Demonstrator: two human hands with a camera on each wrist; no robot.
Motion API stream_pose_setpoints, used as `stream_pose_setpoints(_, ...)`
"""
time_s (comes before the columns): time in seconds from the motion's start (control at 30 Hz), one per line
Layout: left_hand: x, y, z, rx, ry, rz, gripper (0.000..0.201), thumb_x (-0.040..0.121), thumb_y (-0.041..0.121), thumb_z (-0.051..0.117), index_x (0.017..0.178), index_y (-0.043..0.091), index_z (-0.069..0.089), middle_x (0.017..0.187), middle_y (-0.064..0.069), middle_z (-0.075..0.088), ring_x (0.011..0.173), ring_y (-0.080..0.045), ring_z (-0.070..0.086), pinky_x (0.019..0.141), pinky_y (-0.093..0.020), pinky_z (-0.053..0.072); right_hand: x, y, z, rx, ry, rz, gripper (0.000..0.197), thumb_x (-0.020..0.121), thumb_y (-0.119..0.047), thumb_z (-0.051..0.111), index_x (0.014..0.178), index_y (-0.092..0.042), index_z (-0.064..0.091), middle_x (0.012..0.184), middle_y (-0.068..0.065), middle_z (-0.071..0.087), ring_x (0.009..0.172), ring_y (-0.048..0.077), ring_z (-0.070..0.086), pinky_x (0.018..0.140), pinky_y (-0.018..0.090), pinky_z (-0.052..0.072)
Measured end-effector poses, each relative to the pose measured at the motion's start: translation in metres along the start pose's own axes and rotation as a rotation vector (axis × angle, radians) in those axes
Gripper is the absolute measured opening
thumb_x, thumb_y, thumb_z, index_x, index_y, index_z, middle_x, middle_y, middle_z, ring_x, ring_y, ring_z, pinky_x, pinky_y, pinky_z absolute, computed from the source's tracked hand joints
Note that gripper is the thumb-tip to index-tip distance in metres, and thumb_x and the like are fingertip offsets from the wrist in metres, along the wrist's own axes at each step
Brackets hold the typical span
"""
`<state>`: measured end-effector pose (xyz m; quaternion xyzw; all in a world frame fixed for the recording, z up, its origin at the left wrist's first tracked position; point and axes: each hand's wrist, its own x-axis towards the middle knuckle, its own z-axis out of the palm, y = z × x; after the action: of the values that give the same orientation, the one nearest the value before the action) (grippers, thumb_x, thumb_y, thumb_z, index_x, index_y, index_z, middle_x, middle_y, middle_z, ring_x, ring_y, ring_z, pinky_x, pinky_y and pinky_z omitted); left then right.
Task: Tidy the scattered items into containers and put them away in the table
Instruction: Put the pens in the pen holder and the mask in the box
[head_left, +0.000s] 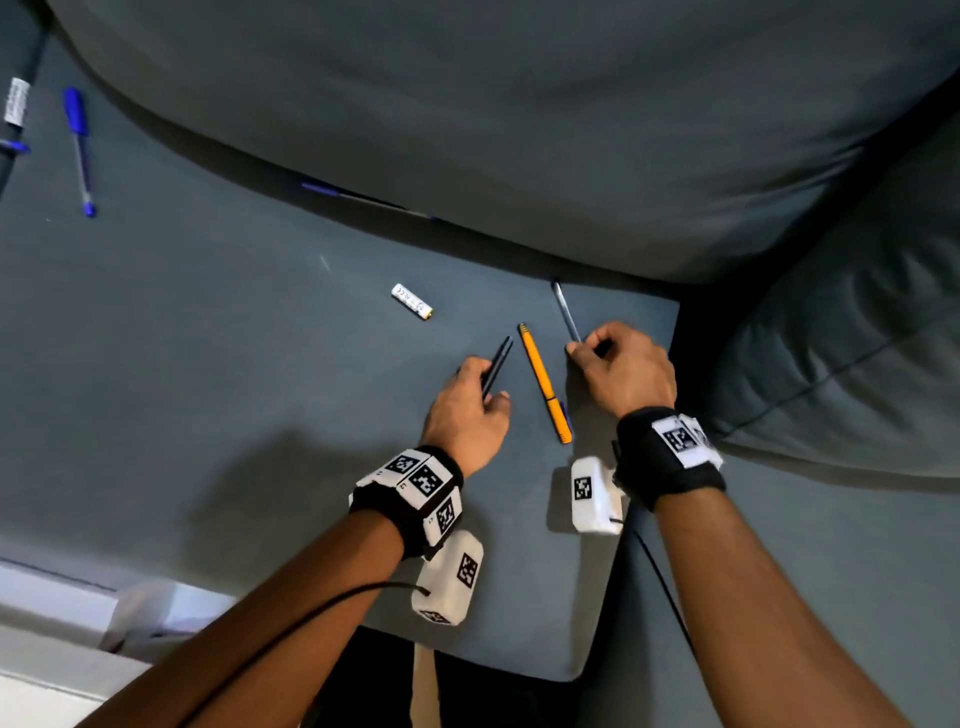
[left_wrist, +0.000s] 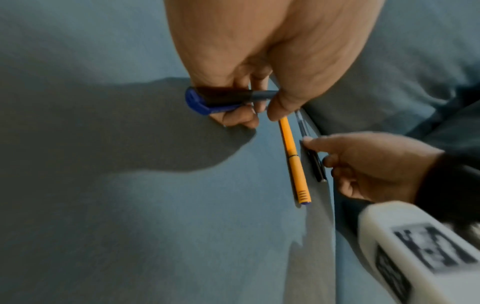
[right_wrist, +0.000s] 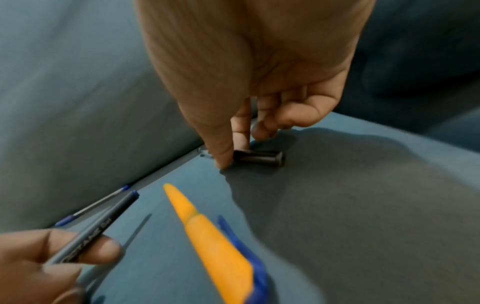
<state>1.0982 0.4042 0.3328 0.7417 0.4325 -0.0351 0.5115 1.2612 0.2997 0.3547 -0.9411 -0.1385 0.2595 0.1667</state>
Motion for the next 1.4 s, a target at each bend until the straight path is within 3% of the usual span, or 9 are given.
stream_pose_setpoints(0.13,-0.002,-0.002,0.002,-0.1,-0.01,-0.026,0.019,0.084,0.023,0.045,0.103,0.026,0.048,0.089,-0.004,0.064,0.082,-0.035,0.062,0.077,-0.046,0.053,-0.037,0.026,0.005,0.072,-0.04,-0.02,0.027,0.082,-0.051,0.066,0.086,-0.025,0.064,0.084,-0.006,0.061,0.086,0.019,0.063,0.075,0.029,0.047)
stream_pose_setpoints(0.3,-0.006,-0.003,-0.01,-0.334,-0.053,-0.1,0.012,0.1,0.005,0.036,0.107,0.013,0.043,0.071,-0.008,0.053,0.058,-0.022,0.053,0.051,-0.023,0.047,-0.081,0.004,0.03,-0.041,-0.027,-0.076,0.042,0.082,-0.056,0.061,0.113,-0.028,0.05,0.11,-0.003,0.057,0.102,0.023,0.057,0.082,0.037,0.048)
stream_pose_setpoints(0.5,-0.009,-0.009,-0.032,-0.455,-0.12,-0.197,0.013,0.102,0.007,0.033,0.11,0.011,0.042,0.081,-0.011,0.059,0.07,-0.021,0.065,0.063,-0.022,0.054,-0.076,-0.034,0.048,-0.126,-0.058,-0.143,0.016,0.092,-0.024,0.047,0.106,-0.015,0.048,0.101,0.01,0.062,0.09,0.037,0.062,0.07,0.039,0.047)
stream_pose_setpoints(0.73,-0.024,-0.013,-0.054,-0.72,-0.115,-0.234,0.015,0.102,0.006,0.033,0.11,0.013,0.044,0.084,-0.009,0.062,0.073,-0.018,0.063,0.068,-0.026,0.053,-0.105,-0.06,0.056,0.05,-0.227,-0.287,0.013,0.098,-0.024,0.044,0.108,-0.017,0.047,0.102,0.01,0.063,0.096,0.037,0.058,0.072,0.038,0.041)
stream_pose_setpoints(0.83,-0.029,-0.034,-0.073,-0.785,-0.007,-0.244,0.016,0.101,0.02,0.041,0.094,0.024,0.055,0.08,0.0,0.058,0.071,-0.016,0.054,0.063,-0.027,0.046,-0.126,-0.094,0.077,0.112,-0.316,-0.318,0.028,0.095,-0.022,0.047,0.124,-0.023,0.047,0.115,0.006,0.062,0.106,0.03,0.058,0.083,0.037,0.044)
stream_pose_setpoints(0.93,-0.029,-0.062,-0.11,-0.779,0.173,-0.257,0.017,0.092,0.042,0.053,0.09,0.028,0.062,0.088,0.002,0.061,0.082,-0.013,0.058,0.081,-0.028,0.048,-0.148,-0.148,0.097,0.083,-0.447,-0.466,0.05,0.092,-0.022,0.049,0.141,-0.025,0.038,0.124,0.007,0.056,0.113,0.028,0.054,0.094,0.038,0.044)
stream_pose_setpoints(1.0,-0.025,-0.077,-0.138,-0.847,0.265,-0.269,0.01,0.097,0.023,0.053,0.09,0.022,0.06,0.079,-0.002,0.058,0.07,-0.008,0.058,0.071,-0.021,0.049,-0.153,-0.179,0.106,-0.038,-0.488,-0.579,0.048,0.089,-0.029,0.051,0.137,-0.029,0.041,0.12,0.005,0.058,0.11,0.029,0.057,0.088,0.04,0.049)
stream_pose_setpoints(1.13,-0.017,-0.1,-0.197,-0.938,0.334,-0.322,0.019,0.102,0.01,0.037,0.094,0.019,0.051,0.063,-0.002,0.051,0.047,-0.008,0.053,0.047,-0.022,0.047,-0.118,-0.217,0.108,-0.066,-0.274,-0.525,0.039,0.09,-0.043,0.054,0.127,-0.031,0.057,0.122,-0.002,0.063,0.11,0.026,0.061,0.092,0.036,0.05)
stream_pose_setpoints(1.4,-0.022,-0.15,-0.271,-0.817,0.379,-0.293,0.013,0.103,0.019,0.04,0.096,0.019,0.051,0.063,-0.001,0.045,0.045,-0.008,0.041,0.041,-0.021,0.034,0.001,-0.286,0.108,-0.452,-0.071,-0.382,0.053,0.091,-0.027,0.056,0.141,-0.016,0.041,0.139,0.014,0.049,0.124,0.038,0.05,0.098,0.046,0.044)
